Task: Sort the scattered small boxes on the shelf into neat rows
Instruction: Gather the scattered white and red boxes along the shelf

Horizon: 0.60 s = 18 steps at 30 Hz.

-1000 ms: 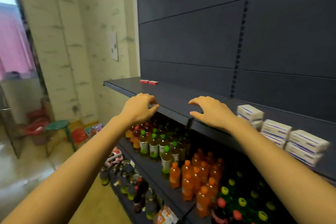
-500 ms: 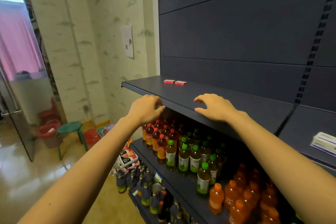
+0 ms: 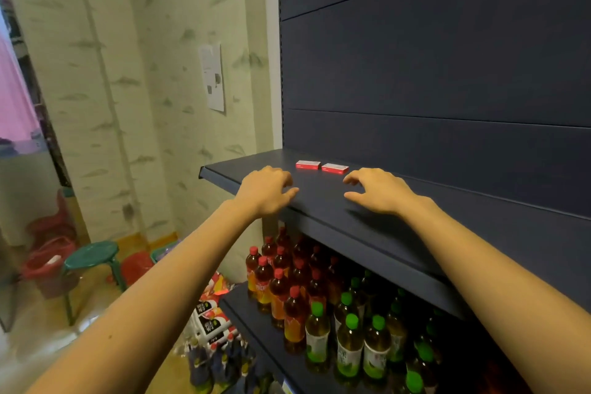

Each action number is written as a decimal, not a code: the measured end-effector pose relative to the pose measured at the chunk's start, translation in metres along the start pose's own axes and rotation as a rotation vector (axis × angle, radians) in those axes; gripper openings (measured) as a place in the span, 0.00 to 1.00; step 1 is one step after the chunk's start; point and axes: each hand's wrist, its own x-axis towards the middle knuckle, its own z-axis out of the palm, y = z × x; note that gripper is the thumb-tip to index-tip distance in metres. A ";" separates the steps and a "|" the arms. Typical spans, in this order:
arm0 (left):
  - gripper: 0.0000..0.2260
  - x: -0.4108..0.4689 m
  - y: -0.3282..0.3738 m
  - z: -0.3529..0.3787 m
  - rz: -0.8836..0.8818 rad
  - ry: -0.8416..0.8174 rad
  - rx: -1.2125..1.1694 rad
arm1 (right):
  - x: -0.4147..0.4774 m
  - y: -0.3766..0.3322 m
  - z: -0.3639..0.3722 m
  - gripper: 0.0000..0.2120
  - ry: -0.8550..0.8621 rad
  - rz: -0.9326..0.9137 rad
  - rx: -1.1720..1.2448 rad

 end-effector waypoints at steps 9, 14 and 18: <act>0.17 0.096 -0.045 0.047 0.084 -0.052 -0.013 | 0.096 0.014 0.034 0.21 -0.041 0.135 -0.033; 0.17 0.139 -0.078 0.076 0.143 -0.077 -0.065 | 0.143 0.020 0.053 0.23 -0.040 0.221 -0.084; 0.18 0.176 -0.106 0.096 0.190 -0.090 -0.137 | 0.177 0.030 0.062 0.33 -0.072 0.341 -0.084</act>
